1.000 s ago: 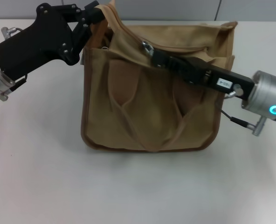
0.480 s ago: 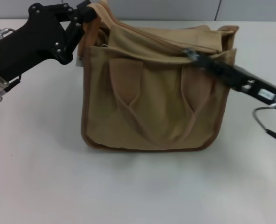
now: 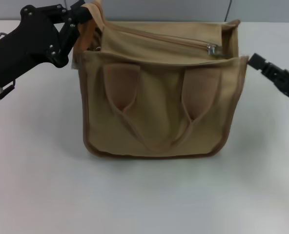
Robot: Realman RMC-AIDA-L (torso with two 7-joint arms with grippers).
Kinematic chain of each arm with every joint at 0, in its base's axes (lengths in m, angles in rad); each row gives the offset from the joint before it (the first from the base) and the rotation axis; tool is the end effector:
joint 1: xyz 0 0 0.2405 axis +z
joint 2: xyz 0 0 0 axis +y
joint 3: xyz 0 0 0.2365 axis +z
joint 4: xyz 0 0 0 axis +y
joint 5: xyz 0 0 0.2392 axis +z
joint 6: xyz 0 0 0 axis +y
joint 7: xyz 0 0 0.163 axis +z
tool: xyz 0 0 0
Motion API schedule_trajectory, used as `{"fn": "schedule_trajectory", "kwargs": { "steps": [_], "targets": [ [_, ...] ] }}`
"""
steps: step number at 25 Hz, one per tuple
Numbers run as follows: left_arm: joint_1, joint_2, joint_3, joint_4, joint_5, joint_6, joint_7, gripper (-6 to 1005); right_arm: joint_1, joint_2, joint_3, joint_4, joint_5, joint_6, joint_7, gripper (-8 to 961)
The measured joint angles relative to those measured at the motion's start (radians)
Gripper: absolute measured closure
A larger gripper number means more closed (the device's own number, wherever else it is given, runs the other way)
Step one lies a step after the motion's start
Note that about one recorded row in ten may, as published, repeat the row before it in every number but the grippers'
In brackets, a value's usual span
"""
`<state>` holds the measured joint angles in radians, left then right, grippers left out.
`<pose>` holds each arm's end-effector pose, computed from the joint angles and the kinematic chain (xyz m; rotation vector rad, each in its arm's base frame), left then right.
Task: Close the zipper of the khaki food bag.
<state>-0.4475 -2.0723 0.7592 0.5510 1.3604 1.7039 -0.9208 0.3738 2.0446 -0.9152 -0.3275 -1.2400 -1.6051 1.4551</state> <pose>-0.2252 0.3441 0.0416 -2.2525 -0.0760 -1.2509 0.2751 0.3154 -0.0013 -2.1738 1.1197 1.4582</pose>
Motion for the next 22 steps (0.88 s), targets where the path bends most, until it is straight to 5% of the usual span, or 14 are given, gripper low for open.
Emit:
{"fn": "schedule_trajectory", "kwargs": {
  "steps": [11,16,22],
  "targets": [
    [0.018,0.0,-0.001,0.003,-0.026,0.015,-0.05,859,-0.027,0.026,0.079,0.008,0.002,-0.055,-0.111,929],
    [0.017,0.007,-0.002,0.016,-0.12,0.016,-0.192,854,-0.021,0.035,0.082,0.014,0.003,-0.055,-0.129,767],
    [0.022,0.027,0.004,0.108,-0.11,0.045,-0.383,629,-0.006,0.036,0.074,0.017,-0.002,-0.056,-0.138,593]
  ]
}}
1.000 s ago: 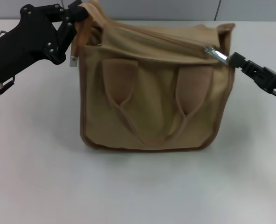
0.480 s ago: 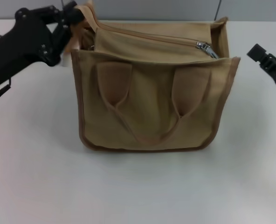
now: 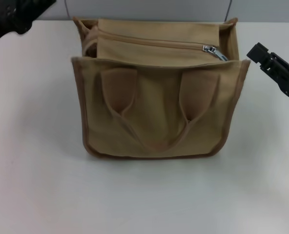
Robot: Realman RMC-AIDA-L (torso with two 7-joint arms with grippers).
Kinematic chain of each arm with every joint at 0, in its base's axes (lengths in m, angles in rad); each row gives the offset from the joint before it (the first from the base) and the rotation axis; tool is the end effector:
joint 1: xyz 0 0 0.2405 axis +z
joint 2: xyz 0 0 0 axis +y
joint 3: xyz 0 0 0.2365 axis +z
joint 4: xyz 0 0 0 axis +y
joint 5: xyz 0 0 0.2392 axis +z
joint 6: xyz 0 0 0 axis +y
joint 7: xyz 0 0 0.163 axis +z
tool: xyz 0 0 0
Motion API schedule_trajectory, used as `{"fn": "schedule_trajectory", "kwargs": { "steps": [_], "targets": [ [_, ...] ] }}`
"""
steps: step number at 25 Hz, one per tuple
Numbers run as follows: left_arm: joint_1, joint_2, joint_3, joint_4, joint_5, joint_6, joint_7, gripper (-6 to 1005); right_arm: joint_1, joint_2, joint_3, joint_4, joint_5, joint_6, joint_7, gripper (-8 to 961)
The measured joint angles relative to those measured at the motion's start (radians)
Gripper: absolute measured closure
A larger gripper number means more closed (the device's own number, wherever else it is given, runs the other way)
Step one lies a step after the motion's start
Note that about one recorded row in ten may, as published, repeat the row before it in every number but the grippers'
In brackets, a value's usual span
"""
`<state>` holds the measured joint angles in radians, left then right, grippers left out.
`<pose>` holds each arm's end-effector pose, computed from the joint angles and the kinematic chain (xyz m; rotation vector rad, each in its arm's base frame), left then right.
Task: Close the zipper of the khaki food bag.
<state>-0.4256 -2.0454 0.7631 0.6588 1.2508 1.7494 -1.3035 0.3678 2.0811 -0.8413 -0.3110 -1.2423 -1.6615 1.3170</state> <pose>-0.2146 0.3461 0.0853 -2.2415 -0.3300 -1.4810 0.2687 0.3080 -0.0026 -2.1291 0.9521 1.5150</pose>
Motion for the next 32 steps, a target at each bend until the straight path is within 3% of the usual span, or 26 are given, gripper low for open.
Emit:
{"fn": "schedule_trajectory", "kwargs": {
  "steps": [7,8,9,11,13,15,19,20,24,28,30,32],
  "targets": [
    [0.034,0.04,0.007,0.157,0.137,0.235,-0.104,391,0.0,0.001,-0.002,0.001,-0.003,-0.021,-0.045,575],
    [0.053,0.041,0.024,0.182,0.143,0.248,-0.112,366,0.0,0.001,-0.002,0.001,-0.004,-0.033,-0.066,573],
    [0.116,0.042,0.091,0.234,0.153,0.257,-0.103,341,-0.003,0.001,-0.002,0.001,-0.005,-0.046,-0.087,566],
    [0.155,0.04,0.139,0.24,0.166,0.257,-0.061,291,-0.008,0.001,0.002,0.001,-0.005,-0.073,-0.136,552],
    [0.18,0.036,0.169,0.218,0.184,0.256,-0.01,241,-0.012,0.0,0.005,0.0,-0.005,-0.094,-0.174,538],
    [0.195,0.018,0.18,0.132,0.245,0.251,0.081,240,-0.017,-0.002,0.002,-0.005,-0.006,-0.112,-0.221,523],
    [0.195,-0.003,0.153,0.046,0.314,0.208,0.143,237,-0.022,-0.002,0.011,-0.002,-0.005,-0.104,-0.256,495],
    [0.196,-0.009,0.111,-0.02,0.335,0.168,0.164,237,-0.029,-0.001,0.025,0.0,-0.004,-0.095,-0.287,464],
    [0.199,-0.01,0.084,-0.093,0.354,0.154,0.226,236,-0.038,0.0,0.024,-0.001,-0.012,-0.104,-0.352,342],
    [0.209,-0.018,0.128,-0.092,0.373,0.163,0.263,239,-0.029,-0.007,-0.021,-0.049,-0.145,-0.125,-0.381,313],
    [0.201,-0.021,0.168,-0.093,0.401,0.163,0.295,240,0.009,-0.014,-0.051,-0.087,-0.303,-0.131,-0.304,315],
    [0.197,-0.022,0.178,-0.096,0.411,0.162,0.316,242,0.018,-0.013,-0.054,-0.088,-0.331,-0.135,-0.297,306]
  ]
}}
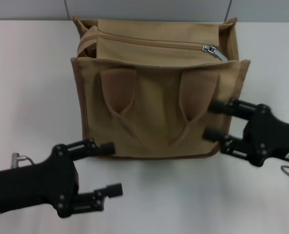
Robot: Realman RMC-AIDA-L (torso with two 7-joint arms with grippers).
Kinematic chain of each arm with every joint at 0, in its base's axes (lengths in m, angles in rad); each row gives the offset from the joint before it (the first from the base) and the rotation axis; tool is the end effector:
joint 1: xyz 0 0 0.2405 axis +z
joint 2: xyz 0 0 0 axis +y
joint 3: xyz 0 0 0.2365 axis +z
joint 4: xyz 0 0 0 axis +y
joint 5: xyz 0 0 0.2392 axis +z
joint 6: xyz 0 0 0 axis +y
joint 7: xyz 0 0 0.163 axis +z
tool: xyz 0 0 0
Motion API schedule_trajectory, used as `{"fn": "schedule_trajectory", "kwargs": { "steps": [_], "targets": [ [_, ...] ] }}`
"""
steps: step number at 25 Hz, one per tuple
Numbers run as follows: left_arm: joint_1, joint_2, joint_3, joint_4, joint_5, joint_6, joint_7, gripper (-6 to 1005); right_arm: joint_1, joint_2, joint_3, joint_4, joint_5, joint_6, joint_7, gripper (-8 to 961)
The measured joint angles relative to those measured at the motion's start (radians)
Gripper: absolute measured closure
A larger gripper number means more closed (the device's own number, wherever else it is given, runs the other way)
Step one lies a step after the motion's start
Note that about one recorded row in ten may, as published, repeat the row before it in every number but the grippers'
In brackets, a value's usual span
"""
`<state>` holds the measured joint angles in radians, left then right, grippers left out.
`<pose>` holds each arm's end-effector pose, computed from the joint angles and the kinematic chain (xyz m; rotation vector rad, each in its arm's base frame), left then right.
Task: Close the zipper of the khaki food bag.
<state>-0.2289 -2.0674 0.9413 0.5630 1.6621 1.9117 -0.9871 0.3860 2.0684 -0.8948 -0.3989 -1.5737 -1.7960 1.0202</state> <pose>-0.2726 0.2280 -0.0140 -2.7566 -0.3192 -1.1873 0.2512 0.2754 -0.0275 -2.6381 0.4247 1.2656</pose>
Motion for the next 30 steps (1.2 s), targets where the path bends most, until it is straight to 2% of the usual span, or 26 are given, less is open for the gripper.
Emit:
{"fn": "schedule_trajectory", "kwargs": {
  "steps": [3,8,16,18,30],
  "targets": [
    [-0.009,-0.003,0.031,-0.002,0.02,0.002,0.096,244,0.009,0.01,-0.005,-0.003,-0.113,-0.006,-0.052,294],
    [-0.019,-0.001,0.032,-0.003,0.02,-0.015,0.12,242,0.021,0.013,-0.015,0.012,-0.199,0.008,-0.063,272],
    [-0.026,-0.002,0.039,-0.003,0.021,-0.048,0.109,239,0.005,0.017,-0.055,0.029,-0.209,-0.055,-0.176,238],
    [-0.029,-0.001,0.065,-0.003,0.024,-0.036,0.099,239,0.004,0.015,-0.056,0.036,-0.213,-0.066,-0.18,229],
    [-0.013,-0.002,0.072,-0.006,0.056,-0.023,0.113,237,-0.024,0.015,-0.048,0.043,-0.226,-0.058,-0.271,211]
  ]
}}
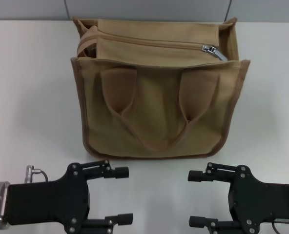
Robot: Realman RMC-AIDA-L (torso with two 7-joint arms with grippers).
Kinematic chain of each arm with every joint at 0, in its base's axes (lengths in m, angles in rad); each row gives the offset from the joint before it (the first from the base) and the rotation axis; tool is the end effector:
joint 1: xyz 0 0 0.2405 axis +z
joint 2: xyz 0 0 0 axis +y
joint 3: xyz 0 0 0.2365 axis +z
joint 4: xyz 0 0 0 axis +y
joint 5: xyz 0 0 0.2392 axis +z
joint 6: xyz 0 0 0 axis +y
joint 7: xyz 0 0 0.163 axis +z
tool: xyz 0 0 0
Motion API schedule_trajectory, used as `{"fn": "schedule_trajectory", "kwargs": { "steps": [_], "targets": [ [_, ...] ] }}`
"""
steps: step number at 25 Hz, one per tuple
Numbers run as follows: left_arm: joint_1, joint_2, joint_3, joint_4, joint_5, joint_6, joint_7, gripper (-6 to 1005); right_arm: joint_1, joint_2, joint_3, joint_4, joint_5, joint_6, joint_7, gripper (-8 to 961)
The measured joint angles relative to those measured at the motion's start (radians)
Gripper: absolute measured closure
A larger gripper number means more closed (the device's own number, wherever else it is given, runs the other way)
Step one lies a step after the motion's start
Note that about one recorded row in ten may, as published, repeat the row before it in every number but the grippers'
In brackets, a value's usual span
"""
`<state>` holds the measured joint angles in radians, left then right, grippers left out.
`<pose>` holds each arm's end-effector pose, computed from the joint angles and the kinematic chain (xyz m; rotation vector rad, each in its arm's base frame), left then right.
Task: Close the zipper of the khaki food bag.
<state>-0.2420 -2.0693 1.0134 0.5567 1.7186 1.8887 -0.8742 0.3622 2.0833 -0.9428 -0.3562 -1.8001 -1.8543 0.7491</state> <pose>-0.2719 0.2206 -0.0317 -2.8659 -0.1630 -1.1033 0.2619 0.2245 -0.0605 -2.8787 0.1279 1.1544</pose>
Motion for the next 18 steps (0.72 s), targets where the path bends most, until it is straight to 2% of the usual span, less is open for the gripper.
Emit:
{"fn": "schedule_trajectory", "kwargs": {
  "steps": [18],
  "targets": [
    [-0.012,0.001,0.002,0.0,0.145,0.019,-0.007,242,0.017,0.004,-0.008,0.021,-0.001,0.047,-0.002,212]
  ]
}}
